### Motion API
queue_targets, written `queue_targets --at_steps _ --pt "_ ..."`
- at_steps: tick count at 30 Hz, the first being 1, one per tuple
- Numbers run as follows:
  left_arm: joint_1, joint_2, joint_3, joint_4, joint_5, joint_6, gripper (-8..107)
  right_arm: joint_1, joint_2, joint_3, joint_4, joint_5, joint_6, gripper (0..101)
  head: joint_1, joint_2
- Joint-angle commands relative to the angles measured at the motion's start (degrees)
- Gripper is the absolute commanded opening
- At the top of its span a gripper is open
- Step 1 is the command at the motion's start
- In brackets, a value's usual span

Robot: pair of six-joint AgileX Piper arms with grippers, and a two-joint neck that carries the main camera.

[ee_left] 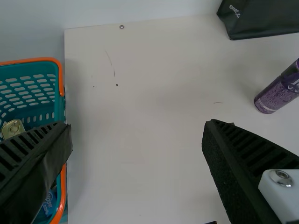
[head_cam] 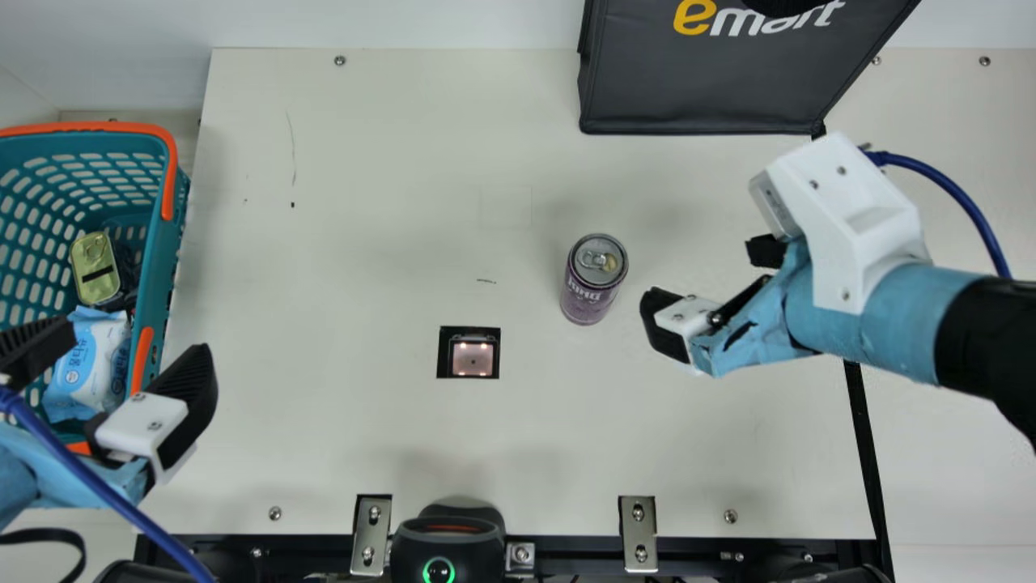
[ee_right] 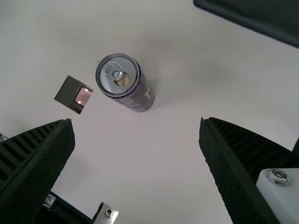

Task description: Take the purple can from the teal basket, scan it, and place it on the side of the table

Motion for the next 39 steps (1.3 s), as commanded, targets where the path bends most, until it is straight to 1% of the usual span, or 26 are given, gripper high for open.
queue_targets --at_steps 1,5,16,22,33,39 --pt "0.0 0.0 0.0 0.0 0.0 0.0 90 0.6 1.5 -0.1 0.1 0.0 -0.4 95 -1.7 0.1" --pt "0.0 0.0 0.0 0.0 0.0 0.0 90 3.1 4.1 0.1 -0.8 -1.5 0.6 95 -1.7 0.1" --pt "0.0 0.0 0.0 0.0 0.0 0.0 90 10.1 10.5 0.4 -4.2 -5.9 6.1 95 -1.7 0.1" --pt "0.0 0.0 0.0 0.0 0.0 0.0 90 12.8 13.3 0.9 -7.2 -8.8 9.1 95 -1.7 0.1" --pt "0.0 0.0 0.0 0.0 0.0 0.0 90 17.0 17.9 1.9 -12.0 -15.4 14.8 95 -1.7 0.1" --pt "0.0 0.0 0.0 0.0 0.0 0.0 90 18.6 20.0 1.9 -13.9 -17.9 17.0 95 -1.7 0.1"
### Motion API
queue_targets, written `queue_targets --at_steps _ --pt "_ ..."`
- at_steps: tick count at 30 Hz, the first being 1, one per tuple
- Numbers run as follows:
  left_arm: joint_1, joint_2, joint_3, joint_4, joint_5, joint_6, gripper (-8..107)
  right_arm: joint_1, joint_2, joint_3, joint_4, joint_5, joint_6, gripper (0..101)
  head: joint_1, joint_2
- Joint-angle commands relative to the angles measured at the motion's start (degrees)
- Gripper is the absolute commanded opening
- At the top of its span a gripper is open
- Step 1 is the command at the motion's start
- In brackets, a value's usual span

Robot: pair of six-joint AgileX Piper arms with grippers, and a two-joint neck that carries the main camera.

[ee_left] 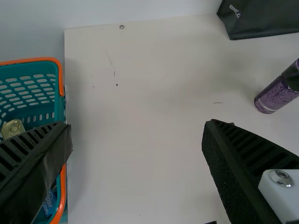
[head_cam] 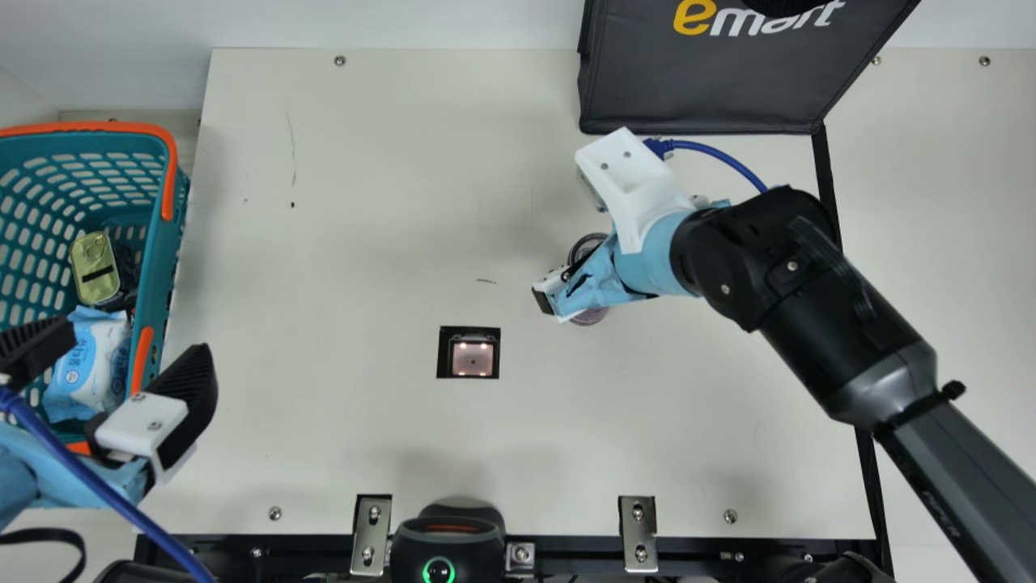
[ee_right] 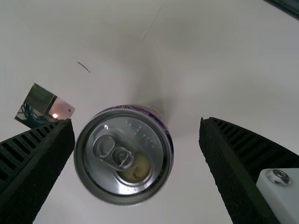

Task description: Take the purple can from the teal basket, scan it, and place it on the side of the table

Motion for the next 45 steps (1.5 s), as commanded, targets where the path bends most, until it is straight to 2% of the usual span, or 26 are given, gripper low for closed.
queue_targets --at_steps 1,7,15,21,35,45 --pt "0.0 0.0 0.0 0.0 0.0 0.0 90 0.3 0.4 0.0 -0.5 -0.6 0.6 95 -1.7 0.1" --pt "0.0 0.0 0.0 0.0 0.0 0.0 90 1.2 1.8 -0.2 -2.2 -1.3 2.6 95 -1.7 0.1" --pt "0.0 0.0 0.0 0.0 0.0 0.0 90 2.4 2.6 -0.9 -4.4 -0.6 5.1 42 -1.7 0.1" --pt "0.0 0.0 0.0 0.0 0.0 0.0 90 3.1 2.6 -2.8 -5.9 1.2 6.7 1 -1.7 0.1" --pt "0.0 0.0 0.0 0.0 0.0 0.0 90 3.5 2.4 -11.4 -7.6 8.0 8.2 0 -1.7 0.1" --pt "0.0 0.0 0.0 0.0 0.0 0.0 90 0.6 2.3 -13.4 -7.4 9.6 10.1 0 -1.7 -13.3"
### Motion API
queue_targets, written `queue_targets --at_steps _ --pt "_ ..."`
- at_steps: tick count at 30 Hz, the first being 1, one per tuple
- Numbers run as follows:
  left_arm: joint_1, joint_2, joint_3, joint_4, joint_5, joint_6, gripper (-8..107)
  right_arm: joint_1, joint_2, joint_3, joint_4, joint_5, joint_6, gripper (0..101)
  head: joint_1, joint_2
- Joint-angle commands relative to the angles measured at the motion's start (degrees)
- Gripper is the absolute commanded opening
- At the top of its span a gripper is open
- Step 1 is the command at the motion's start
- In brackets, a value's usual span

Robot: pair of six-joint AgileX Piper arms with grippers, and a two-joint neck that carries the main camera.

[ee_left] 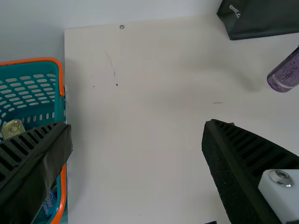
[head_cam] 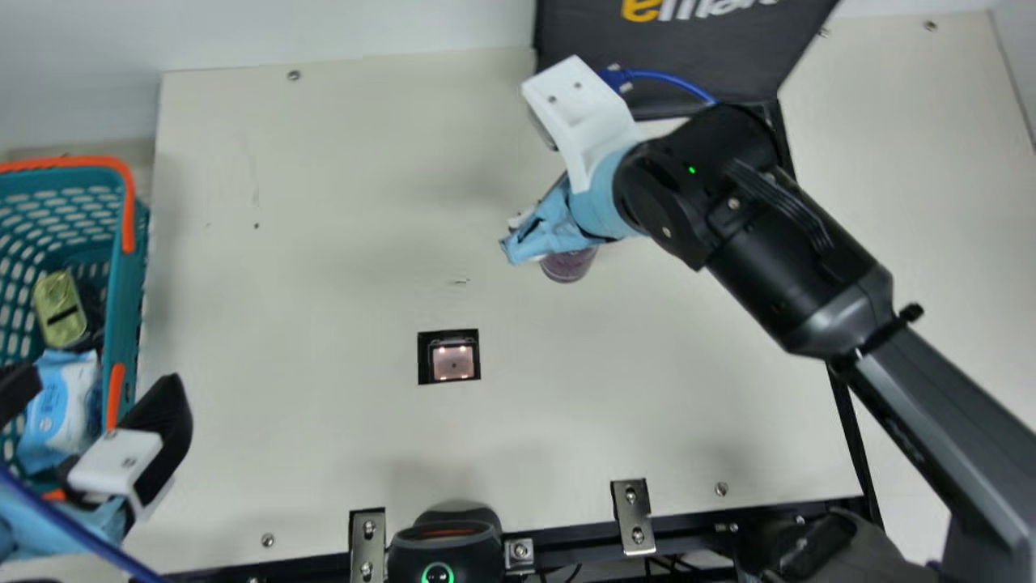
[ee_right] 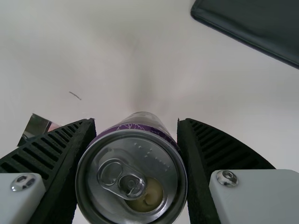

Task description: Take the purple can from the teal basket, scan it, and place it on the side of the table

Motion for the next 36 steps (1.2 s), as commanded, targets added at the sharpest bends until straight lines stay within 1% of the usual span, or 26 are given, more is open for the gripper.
queue_targets --at_steps 1,5,12,17,22,26,30,36 --pt "0.0 0.0 0.0 0.0 0.0 0.0 90 -1.4 -0.3 0.2 0.2 -0.1 0.5 0 -1.7 -5.3" --pt "0.0 0.0 0.0 0.0 0.0 0.0 90 -4.9 -1.4 0.9 0.1 -0.2 1.7 0 -1.7 -10.6" --pt "0.0 0.0 0.0 0.0 0.0 0.0 90 -13.0 -4.2 2.4 -0.6 0.1 2.5 0 -1.7 -10.6" --pt "0.0 0.0 0.0 0.0 0.0 0.0 90 -20.2 -5.9 3.0 0.1 0.4 0.8 0 -1.7 -10.6" --pt "0.0 0.0 0.0 0.0 0.0 0.0 90 -28.5 -6.6 2.7 2.4 0.7 -3.8 0 -1.7 -10.6" --pt "0.0 0.0 0.0 0.0 0.0 0.0 90 -35.4 -6.0 1.5 4.7 0.9 -8.9 0 -1.7 -10.6" --pt "0.0 0.0 0.0 0.0 0.0 0.0 90 -42.2 -4.0 -0.6 7.6 1.2 -14.6 0 -1.7 -10.6" --pt "0.0 0.0 0.0 0.0 0.0 0.0 90 -50.8 0.9 -5.0 11.6 1.8 -22.7 0 -1.7 -10.6"
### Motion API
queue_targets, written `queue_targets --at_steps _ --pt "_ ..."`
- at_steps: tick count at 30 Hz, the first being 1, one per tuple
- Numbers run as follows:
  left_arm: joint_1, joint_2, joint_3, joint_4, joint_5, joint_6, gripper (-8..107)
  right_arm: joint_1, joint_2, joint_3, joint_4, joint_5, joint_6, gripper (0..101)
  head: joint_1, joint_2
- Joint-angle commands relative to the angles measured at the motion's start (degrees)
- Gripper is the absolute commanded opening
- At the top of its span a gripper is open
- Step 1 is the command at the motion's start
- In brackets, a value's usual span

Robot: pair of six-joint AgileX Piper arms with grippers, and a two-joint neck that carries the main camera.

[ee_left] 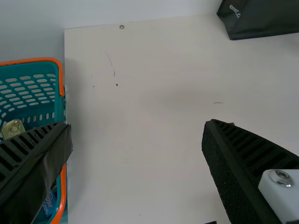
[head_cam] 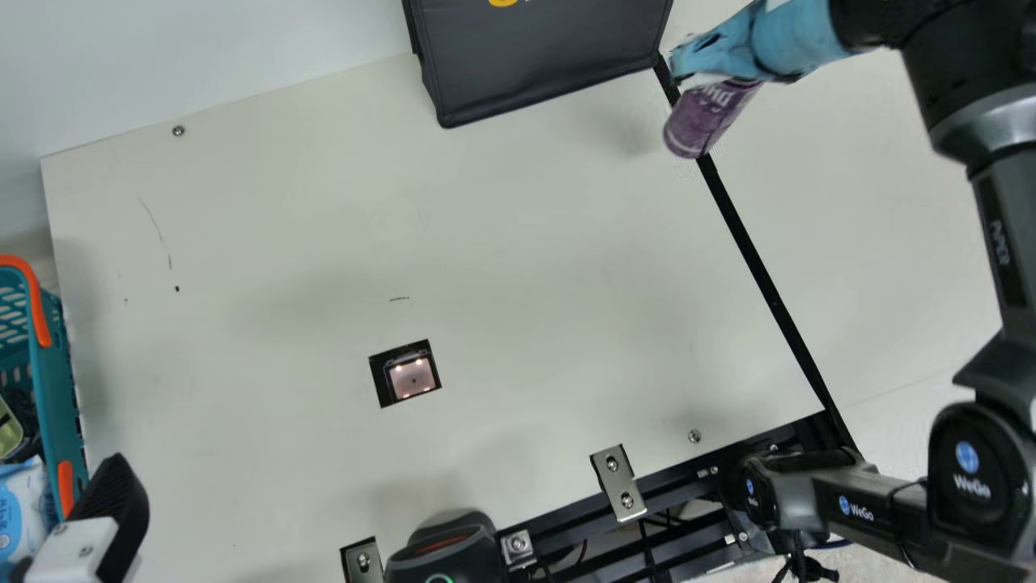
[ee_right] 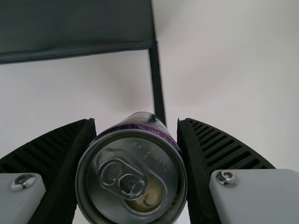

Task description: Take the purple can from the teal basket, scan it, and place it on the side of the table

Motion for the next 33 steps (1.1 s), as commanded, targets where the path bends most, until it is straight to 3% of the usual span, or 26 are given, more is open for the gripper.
queue_targets --at_steps 1,13,27,33 --pt "0.0 0.0 0.0 0.0 0.0 0.0 90 -4.8 2.3 -1.9 1.5 0.3 -4.4 0 -1.7 -0.1" --pt "0.0 0.0 0.0 0.0 0.0 0.0 90 -14.1 15.6 -15.3 5.0 3.2 -13.6 0 -1.7 -0.1" --pt "0.0 0.0 0.0 0.0 0.0 0.0 90 -17.4 31.3 -32.8 4.4 6.0 -15.1 0 -1.7 -0.1" --pt "0.0 0.0 0.0 0.0 0.0 0.0 90 -18.0 35.9 -37.6 4.2 6.5 -14.9 0 -1.7 -0.1"
